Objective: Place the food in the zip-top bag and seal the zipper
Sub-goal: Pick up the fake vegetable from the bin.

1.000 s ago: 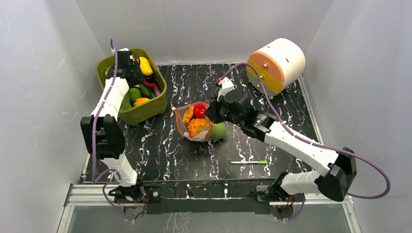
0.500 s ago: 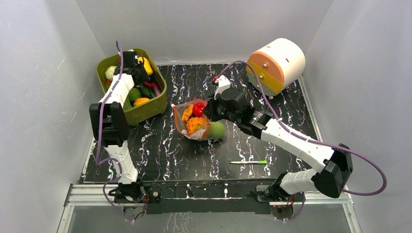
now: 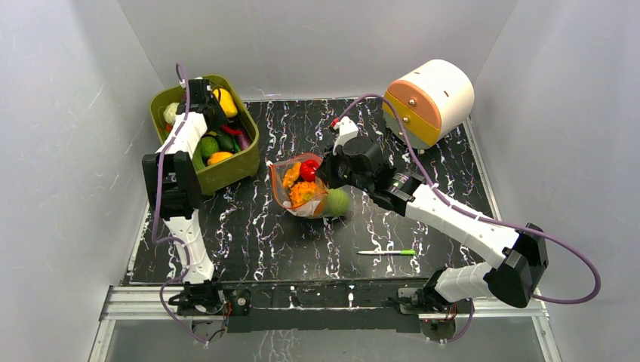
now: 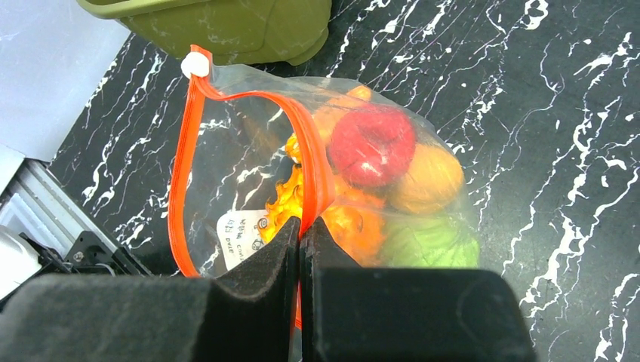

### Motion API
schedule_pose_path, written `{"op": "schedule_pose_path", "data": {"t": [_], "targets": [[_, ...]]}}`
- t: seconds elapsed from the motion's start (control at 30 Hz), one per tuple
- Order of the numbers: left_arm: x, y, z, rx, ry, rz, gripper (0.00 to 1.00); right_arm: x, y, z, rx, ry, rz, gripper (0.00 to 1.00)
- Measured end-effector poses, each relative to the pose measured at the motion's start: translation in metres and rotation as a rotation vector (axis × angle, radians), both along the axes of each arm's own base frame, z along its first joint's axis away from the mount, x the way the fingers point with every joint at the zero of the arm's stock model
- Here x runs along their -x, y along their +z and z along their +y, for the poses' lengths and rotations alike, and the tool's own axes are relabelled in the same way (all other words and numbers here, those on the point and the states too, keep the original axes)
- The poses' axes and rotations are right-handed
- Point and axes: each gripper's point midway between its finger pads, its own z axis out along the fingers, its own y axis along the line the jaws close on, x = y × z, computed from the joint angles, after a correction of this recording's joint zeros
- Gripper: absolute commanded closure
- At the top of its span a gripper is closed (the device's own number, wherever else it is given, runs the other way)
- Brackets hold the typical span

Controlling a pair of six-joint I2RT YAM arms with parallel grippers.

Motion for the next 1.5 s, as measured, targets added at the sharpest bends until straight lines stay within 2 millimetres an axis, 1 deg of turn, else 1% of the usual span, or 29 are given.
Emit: {"op": "schedule_pose_path", "data": {"t": [0.1,0.23,0.33,0.43,0.47,0.53,0.7,0.87,0.97,1.1,1.23,1.37,1.5], "targets": [[-0.006,-0.008,0.002,0.008,0.006,0.002,0.7,-0.001,0.0,-0.001,0.005,-0.006,-0.005,1.0],[-0.009,-0.02,0.0,0.032,0.002,0.015,0.74,-0.001,0.0,-0.002,0.011,-0.003,-0.01,1.0],[-0.011,-0.02,-0.001,0.036,-0.001,0.007,0.77,-0.001,0.001,-0.002,0.016,-0.002,-0.012,1.0],[-0.012,-0.019,-0.001,0.037,-0.007,0.009,0.86,-0.002,0.001,-0.002,0.017,-0.003,-0.014,1.0],[-0.012,-0.019,-0.001,0.037,-0.007,0.013,0.87,-0.002,0.001,-0.002,0.017,-0.005,-0.015,1.0],[-0.015,-0.016,0.0,0.035,-0.008,0.011,0.88,-0.002,0.002,-0.003,0.017,-0.008,-0.016,1.0],[-0.012,-0.018,0.0,0.029,-0.009,0.025,0.88,-0.003,0.002,-0.003,0.018,-0.01,-0.016,1.0],[-0.003,-0.014,0.001,0.024,-0.011,0.039,0.88,-0.003,0.002,-0.003,0.016,-0.012,-0.016,1.0],[0.01,-0.005,0.001,0.017,-0.008,0.048,0.87,-0.003,0.002,-0.003,0.011,-0.015,-0.012,1.0],[0.025,0.012,0.001,0.011,-0.01,0.049,0.87,-0.002,0.003,-0.003,-0.002,-0.021,-0.003,1.0],[0.039,0.04,0.001,0.006,-0.012,0.018,0.87,0.0,0.008,-0.003,-0.024,-0.025,0.001,1.0],[0.059,0.071,-0.001,0.005,-0.017,-0.022,0.87,0.001,0.008,-0.003,-0.032,-0.032,0.011,1.0],[0.076,0.093,-0.01,0.037,-0.047,-0.05,0.87,-0.001,0.008,-0.005,-0.045,-0.059,0.022,1.0]]}}
